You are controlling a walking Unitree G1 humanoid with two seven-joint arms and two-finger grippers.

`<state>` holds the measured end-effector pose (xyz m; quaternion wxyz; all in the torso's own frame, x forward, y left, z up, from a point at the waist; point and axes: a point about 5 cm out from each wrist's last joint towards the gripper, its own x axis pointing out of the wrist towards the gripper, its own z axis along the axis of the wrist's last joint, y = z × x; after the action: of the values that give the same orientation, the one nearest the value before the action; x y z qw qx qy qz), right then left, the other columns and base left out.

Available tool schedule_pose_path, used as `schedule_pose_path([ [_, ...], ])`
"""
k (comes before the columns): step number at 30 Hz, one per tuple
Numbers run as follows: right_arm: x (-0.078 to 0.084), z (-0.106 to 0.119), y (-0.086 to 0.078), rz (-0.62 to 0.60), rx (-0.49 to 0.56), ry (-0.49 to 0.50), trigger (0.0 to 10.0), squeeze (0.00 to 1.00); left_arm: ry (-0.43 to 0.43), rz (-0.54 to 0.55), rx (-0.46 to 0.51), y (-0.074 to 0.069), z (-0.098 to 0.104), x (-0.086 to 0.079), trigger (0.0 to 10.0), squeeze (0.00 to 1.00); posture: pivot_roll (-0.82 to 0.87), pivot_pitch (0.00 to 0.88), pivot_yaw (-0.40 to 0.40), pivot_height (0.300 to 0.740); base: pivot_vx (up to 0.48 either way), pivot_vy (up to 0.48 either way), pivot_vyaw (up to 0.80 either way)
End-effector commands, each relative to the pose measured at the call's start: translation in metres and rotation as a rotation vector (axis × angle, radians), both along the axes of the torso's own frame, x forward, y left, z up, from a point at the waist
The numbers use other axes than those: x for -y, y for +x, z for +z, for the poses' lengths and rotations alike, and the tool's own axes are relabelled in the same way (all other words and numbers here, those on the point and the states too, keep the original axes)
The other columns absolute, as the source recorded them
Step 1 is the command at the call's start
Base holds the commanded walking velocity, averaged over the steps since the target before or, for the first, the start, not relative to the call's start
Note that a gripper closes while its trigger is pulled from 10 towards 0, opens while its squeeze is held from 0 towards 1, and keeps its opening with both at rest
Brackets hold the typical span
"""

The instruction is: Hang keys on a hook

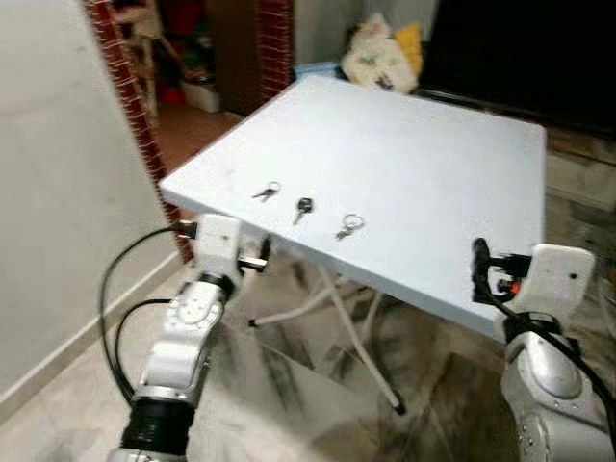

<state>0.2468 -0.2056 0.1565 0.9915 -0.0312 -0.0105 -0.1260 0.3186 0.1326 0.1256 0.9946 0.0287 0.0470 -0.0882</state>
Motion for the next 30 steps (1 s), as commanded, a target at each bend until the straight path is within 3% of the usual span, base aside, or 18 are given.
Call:
schedule_pose_path([
  [1, 0.005, 0.000, 0.000, -0.017, -0.004, -0.007, 10.0, 0.00, -0.009, -0.022, 0.006, 0.000, 0.003, 0.009, 10.0, 0.00, -0.03, 0.000, -0.019, 0.740, 0.000, 0.000, 0.80],
  [10, 0.002, 0.002, 0.004, -0.013, 0.008, 0.004, 10.0, 0.00, -0.011, -0.033, -0.003, 0.000, 0.003, 0.010, 10.0, 0.00, -0.03, 0.000, -0.022, 0.740, 0.000, 0.000, 0.00],
  [28, -0.005, 0.000, 0.005, 0.033, -0.004, 0.003, 10.0, 0.00, -0.037, -0.025, -0.018, -0.001, 0.000, 0.008, 10.0, 0.00, -0.03, 0.000, -0.029, 0.740, 0.000, -0.445, 0.00],
  [30, -0.008, -0.001, 0.006, 0.051, -0.012, 0.002, 10.0, 0.00, -0.073, -0.009, -0.002, 0.000, 0.005, 0.008, 10.0, 0.00, -0.02, 0.000, -0.029, 0.740, 0.000, 0.000, 0.00],
])
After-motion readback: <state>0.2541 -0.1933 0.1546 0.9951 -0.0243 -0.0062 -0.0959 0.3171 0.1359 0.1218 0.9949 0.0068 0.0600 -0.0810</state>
